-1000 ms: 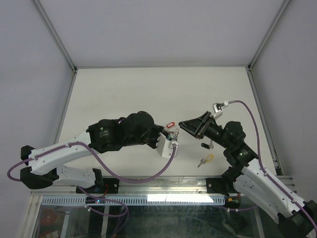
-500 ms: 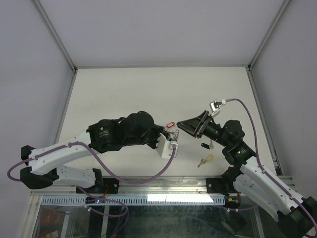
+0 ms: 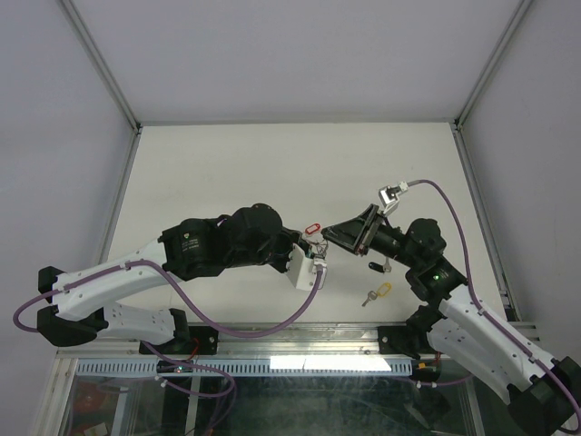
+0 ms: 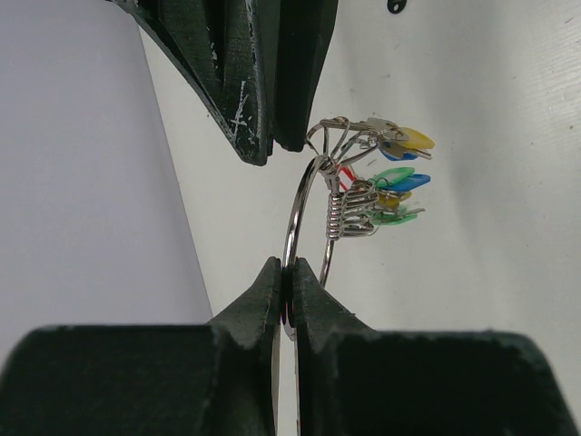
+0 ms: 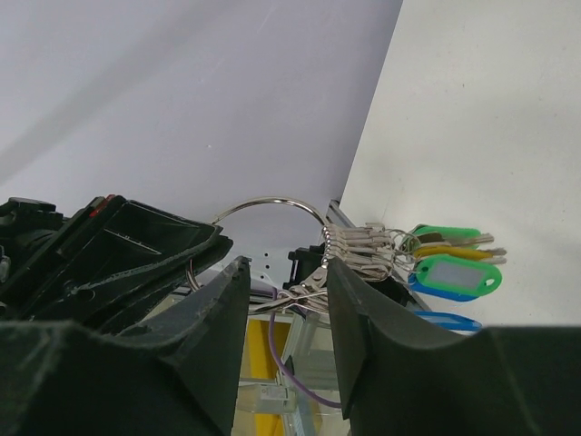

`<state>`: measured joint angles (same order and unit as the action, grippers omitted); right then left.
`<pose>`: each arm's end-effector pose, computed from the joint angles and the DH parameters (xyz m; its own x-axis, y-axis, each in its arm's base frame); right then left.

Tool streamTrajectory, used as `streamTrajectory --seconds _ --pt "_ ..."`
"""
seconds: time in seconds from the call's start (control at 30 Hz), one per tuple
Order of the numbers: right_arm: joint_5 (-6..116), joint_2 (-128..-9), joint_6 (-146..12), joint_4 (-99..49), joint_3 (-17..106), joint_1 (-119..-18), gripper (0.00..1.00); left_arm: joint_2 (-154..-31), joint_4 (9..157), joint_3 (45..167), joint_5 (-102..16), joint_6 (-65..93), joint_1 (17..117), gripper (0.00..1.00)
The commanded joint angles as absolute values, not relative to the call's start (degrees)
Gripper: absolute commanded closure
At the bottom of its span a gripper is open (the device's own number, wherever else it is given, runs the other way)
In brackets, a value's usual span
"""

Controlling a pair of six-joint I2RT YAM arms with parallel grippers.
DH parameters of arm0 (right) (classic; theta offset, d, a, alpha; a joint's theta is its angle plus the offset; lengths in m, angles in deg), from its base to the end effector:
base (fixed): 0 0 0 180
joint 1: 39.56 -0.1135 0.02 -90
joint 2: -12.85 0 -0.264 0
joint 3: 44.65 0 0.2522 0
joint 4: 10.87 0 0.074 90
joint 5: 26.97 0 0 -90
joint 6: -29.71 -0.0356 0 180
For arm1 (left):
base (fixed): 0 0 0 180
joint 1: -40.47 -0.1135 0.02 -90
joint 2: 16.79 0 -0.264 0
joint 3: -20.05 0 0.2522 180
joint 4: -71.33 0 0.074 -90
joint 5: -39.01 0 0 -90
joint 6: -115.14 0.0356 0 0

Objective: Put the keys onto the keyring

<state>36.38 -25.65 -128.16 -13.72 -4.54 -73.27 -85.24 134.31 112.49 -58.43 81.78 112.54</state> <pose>0.1336 0.1083 0.2826 -0.8118 0.4536 -0.3676 -0.3107 0.1974 0.9298 0.0778 -0.2254 0.3928 0.6556 0.6641 -0.3594 0.6635 -0.2795 0.6940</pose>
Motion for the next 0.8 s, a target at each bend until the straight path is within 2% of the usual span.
streamTrajectory --seconds 0.0,0.2,0.27,0.53,0.6,0.77 --pt "34.7 -24.4 -128.2 -11.3 -3.9 -73.1 0.58 -83.8 129.6 114.9 -58.8 83.3 113.0 1.00" --pt "35.6 -23.2 -127.6 -16.5 -3.4 -73.0 0.56 -83.9 129.6 115.3 -58.7 83.2 113.1 1.00" --pt "37.4 -23.5 -126.4 -16.5 -3.3 -73.1 0.50 -83.9 129.5 115.4 -58.6 83.2 113.1 1.00" --pt "37.1 -23.8 -126.4 -16.3 -3.2 -73.1 0.48 -83.8 129.6 115.6 -58.5 83.2 113.1 1.00" --pt "37.0 -23.7 -126.6 -16.1 -3.2 -73.1 0.49 -83.9 129.5 115.6 -58.5 83.3 113.1 1.00" --pt "36.7 -22.4 -127.6 -14.4 -3.5 -73.1 0.59 -83.9 129.6 115.4 -58.7 83.2 113.1 1.00"
